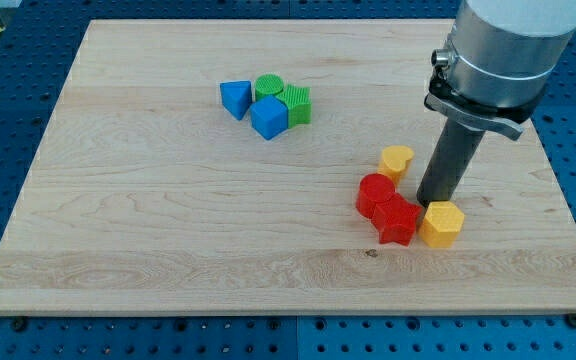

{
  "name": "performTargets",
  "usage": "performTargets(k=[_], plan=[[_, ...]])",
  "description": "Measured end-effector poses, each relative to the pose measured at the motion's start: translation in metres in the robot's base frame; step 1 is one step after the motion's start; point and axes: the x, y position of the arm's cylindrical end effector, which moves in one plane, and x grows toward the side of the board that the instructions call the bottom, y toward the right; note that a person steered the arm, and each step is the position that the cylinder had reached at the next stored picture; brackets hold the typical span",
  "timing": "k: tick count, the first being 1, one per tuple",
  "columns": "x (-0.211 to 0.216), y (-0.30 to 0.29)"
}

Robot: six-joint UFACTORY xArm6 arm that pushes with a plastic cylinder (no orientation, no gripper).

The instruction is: Move heart towards hexagon

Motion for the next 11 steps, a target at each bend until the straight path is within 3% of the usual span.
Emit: performTargets(k=[2,6,7,8,11], plan=[[-0.04,0.021],[-0.089,-0.063],[-0.089,-0.104],[-0.087,-0.105],[-0.057,-0.038]])
